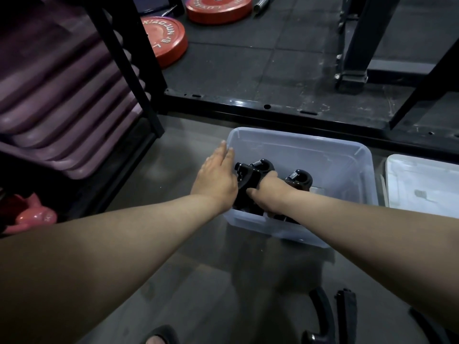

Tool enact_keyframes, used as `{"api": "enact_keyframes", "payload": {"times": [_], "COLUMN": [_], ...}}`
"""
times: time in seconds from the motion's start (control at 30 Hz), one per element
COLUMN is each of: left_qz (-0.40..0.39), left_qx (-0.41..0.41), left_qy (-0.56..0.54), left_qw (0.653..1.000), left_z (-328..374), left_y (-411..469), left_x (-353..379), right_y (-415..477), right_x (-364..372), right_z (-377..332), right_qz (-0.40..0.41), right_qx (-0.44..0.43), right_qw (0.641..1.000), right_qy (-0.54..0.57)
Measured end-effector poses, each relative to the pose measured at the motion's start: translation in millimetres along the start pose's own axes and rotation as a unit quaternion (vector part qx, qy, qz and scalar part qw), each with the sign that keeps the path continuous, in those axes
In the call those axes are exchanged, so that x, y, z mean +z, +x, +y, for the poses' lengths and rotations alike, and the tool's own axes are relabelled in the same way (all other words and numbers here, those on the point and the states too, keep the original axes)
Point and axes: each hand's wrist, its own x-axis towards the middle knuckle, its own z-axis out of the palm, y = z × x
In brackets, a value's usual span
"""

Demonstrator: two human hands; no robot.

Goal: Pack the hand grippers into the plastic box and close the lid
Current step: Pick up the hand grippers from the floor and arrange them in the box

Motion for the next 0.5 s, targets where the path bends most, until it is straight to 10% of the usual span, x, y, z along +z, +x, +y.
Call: {"api": "enact_keyframes", "payload": {"times": [0.5], "left_qz": [0.001], "left_qx": [-0.004], "left_qy": [-0.006], "left_qw": [1.0], "left_z": [-0.3], "left_y": [-0.6], "left_x": [0.0], "right_y": [8.5], "right_x": [5.3], "right_z": [10.9], "right_qz": [-0.065], "right_qx": [0.014], "right_qw": [0.997], "right_qy": [0.047]}}
